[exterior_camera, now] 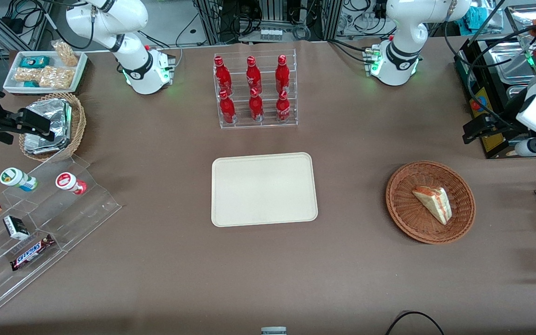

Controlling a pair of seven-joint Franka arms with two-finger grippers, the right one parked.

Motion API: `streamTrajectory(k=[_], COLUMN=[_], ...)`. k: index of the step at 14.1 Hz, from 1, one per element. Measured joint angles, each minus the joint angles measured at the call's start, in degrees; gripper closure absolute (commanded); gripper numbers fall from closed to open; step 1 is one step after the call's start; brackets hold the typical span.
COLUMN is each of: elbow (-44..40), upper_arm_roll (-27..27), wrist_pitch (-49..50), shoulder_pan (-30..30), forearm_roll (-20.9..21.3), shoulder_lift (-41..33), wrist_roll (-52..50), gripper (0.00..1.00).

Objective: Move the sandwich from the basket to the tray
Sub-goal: 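Move the left gripper over the wicker basket toward the sandwich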

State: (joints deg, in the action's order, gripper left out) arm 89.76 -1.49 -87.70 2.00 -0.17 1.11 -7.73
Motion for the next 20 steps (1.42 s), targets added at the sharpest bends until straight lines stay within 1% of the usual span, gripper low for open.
streamTrajectory(k=[15, 17, 20], elbow=[0.4, 1.9, 3.2], upper_arm_roll=[0.2, 0.4, 0.5], wrist_pitch=[0.7, 0.7, -0.6], shoulder_pan=[-0.1, -0.4, -2.5], forearm_roll=[0.0, 0.1, 0.1], shoulder_lift=[1.1, 2.2, 6.4], wrist_roll=[0.4, 0.4, 0.4], gripper=[0.00, 0.00, 0.00])
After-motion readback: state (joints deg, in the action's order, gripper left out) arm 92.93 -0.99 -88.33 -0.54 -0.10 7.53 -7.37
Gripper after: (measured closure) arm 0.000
